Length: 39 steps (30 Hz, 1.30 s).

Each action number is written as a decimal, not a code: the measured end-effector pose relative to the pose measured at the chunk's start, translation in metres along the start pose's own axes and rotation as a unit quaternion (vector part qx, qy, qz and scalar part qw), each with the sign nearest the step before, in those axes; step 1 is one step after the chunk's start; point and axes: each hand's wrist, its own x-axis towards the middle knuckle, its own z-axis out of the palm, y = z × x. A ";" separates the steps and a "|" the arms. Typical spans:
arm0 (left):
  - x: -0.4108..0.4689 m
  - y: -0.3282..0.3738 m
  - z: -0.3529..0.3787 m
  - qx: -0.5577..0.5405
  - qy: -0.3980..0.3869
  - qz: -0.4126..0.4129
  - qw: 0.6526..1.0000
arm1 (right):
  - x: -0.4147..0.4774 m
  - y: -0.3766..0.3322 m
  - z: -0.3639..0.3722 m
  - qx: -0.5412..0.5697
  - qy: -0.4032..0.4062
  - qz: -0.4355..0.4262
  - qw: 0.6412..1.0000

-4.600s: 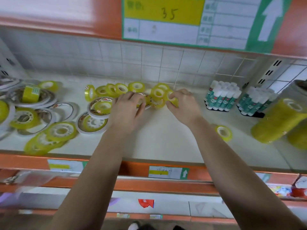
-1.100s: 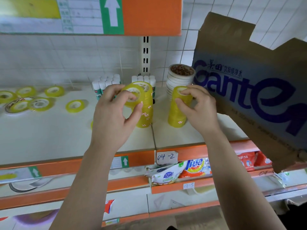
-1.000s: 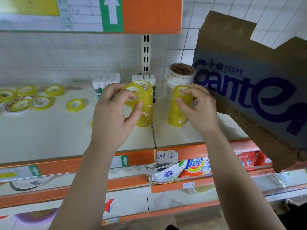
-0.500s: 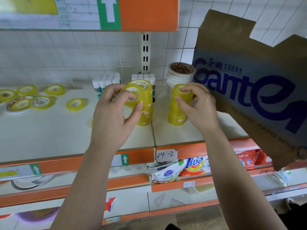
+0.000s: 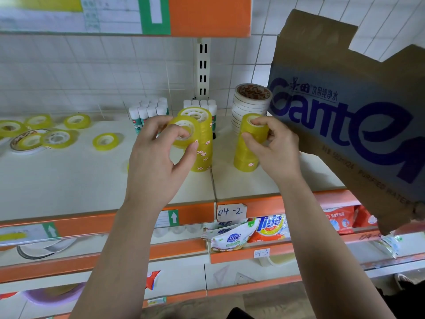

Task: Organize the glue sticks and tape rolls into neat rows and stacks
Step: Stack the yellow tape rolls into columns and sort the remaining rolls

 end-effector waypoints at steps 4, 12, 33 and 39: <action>0.000 0.002 -0.001 0.004 0.000 0.002 1.000 | -0.001 0.000 -0.002 0.009 -0.009 0.009 1.000; 0.001 0.012 0.000 -0.008 -0.004 0.015 1.000 | 0.003 0.007 -0.007 0.036 -0.038 0.028 0.998; 0.049 0.053 0.089 -0.047 -0.088 0.092 0.991 | -0.010 0.076 -0.038 -0.214 -0.119 -0.025 0.969; 0.049 0.054 0.098 -0.045 -0.113 0.066 0.990 | -0.010 0.078 -0.037 -0.223 -0.119 -0.033 0.967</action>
